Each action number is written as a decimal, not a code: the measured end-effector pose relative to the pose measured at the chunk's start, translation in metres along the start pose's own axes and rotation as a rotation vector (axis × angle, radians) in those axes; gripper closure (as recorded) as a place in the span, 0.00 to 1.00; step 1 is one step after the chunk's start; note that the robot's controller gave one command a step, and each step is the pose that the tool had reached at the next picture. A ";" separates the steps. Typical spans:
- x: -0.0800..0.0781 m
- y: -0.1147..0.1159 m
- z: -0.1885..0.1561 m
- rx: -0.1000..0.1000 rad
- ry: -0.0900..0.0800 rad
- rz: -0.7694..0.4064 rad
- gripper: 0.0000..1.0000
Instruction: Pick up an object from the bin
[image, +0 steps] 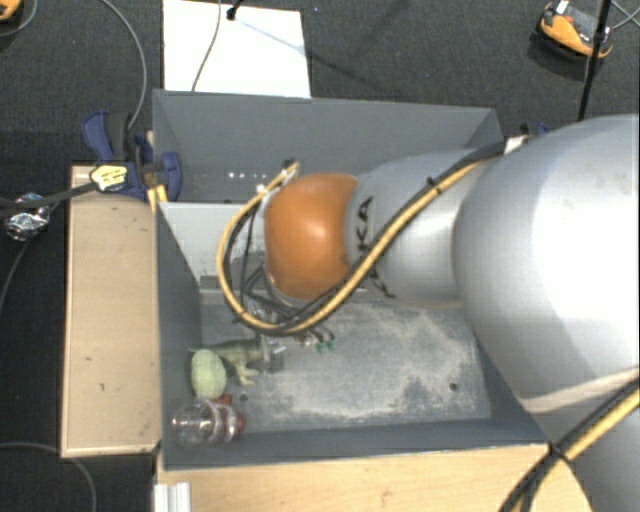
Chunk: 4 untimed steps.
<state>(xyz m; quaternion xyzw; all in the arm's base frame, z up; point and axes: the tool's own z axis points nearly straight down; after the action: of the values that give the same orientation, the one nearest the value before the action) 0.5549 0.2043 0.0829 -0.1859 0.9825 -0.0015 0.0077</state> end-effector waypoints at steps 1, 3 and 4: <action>-0.004 -0.008 -0.013 0.000 -0.001 -0.010 1.00; -0.019 -0.024 -0.019 0.001 -0.009 0.004 1.00; -0.011 -0.034 0.009 -0.001 -0.008 0.005 1.00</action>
Offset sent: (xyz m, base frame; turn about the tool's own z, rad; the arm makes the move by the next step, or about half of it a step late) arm 0.0095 -0.0125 0.0407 0.0126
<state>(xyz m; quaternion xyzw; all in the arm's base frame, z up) 0.5781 0.1764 0.0743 -0.1836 0.9829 -0.0003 0.0116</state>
